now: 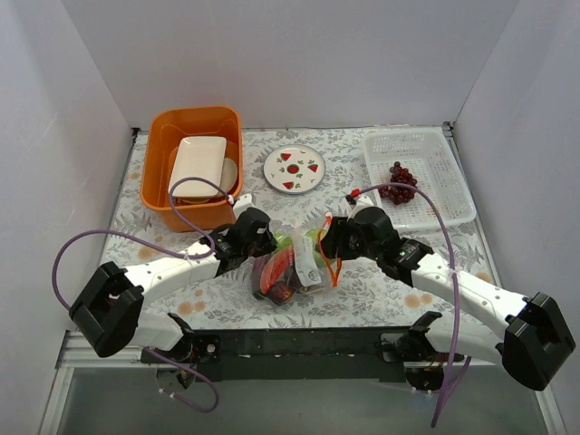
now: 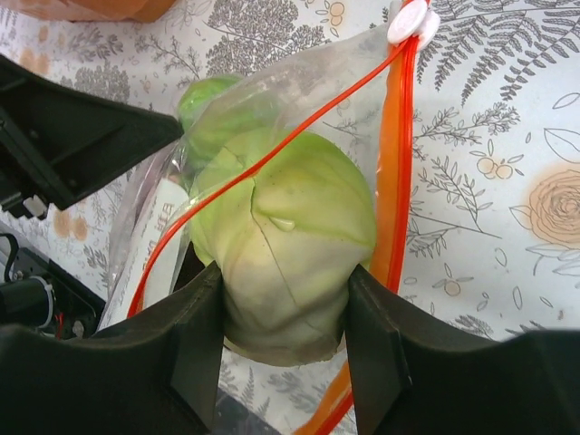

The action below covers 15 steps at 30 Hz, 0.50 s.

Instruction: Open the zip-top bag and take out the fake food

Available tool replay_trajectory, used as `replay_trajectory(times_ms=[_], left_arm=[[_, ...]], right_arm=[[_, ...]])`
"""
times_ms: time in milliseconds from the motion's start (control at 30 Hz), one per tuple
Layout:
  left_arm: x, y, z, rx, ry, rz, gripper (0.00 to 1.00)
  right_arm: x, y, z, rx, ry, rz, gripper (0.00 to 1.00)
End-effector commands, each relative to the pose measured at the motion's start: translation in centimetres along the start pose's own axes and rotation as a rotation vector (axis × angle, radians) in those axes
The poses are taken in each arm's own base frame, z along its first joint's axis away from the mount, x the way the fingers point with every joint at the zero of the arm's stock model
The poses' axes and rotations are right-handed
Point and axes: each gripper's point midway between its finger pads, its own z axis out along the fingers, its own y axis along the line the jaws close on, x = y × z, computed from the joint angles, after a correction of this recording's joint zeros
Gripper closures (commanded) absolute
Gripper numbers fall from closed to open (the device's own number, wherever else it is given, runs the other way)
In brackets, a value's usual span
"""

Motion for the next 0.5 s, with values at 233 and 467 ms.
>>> replay_trajectory(times_ms=[233,467], left_arm=[[3.3,5.8,0.8,-0.188,0.13,0.08,0.91],[3.6,5.9,0.8,-0.184,0.145,0.074,0.91]], right_arm=[[-2.3,2.6,-3.8,-0.041,0.023,-0.115,0.73],[-3.4,3.6,-5.4,-0.058,0.014,-0.141,0.73]])
